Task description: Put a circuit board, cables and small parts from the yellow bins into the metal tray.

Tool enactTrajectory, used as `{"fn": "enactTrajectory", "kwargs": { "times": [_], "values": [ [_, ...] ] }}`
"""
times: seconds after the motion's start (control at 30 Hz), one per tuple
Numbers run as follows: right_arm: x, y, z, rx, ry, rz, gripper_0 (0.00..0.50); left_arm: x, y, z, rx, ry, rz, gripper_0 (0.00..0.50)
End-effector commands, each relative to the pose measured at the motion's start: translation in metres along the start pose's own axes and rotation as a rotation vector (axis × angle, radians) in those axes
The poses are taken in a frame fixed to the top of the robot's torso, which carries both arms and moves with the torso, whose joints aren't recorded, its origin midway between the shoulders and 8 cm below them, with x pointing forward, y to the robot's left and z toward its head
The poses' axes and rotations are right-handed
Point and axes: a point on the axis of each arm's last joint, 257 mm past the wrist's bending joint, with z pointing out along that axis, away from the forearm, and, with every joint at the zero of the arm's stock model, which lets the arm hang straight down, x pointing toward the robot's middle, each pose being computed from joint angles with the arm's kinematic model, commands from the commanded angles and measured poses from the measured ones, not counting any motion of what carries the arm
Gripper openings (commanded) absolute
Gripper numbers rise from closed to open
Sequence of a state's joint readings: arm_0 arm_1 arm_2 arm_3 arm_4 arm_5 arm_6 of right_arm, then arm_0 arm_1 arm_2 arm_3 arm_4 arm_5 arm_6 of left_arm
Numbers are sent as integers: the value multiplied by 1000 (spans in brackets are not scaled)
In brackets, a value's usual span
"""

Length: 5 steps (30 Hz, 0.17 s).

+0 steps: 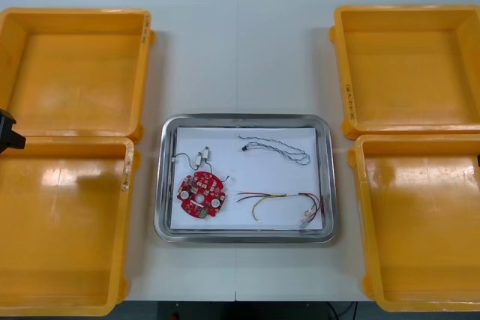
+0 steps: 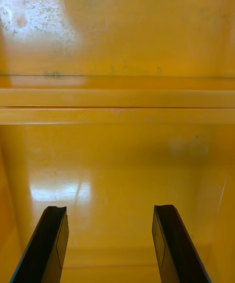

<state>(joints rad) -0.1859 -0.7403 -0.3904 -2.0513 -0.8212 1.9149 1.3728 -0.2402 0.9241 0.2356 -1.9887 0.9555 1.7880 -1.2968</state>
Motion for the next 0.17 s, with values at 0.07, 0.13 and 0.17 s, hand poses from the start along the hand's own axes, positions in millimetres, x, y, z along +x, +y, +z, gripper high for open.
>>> {"fn": "enactTrajectory", "kwargs": {
  "times": [0.07,0.13,0.17],
  "values": [
    [4,4,-1,6,1,-29,500,-9,15,-19,-46,-42,82,500],
    [4,4,-1,6,1,-29,500,-9,15,-19,-46,-42,82,500],
    [4,4,-1,6,1,-29,500,-9,15,-19,-46,-42,82,500]
  ]
}}
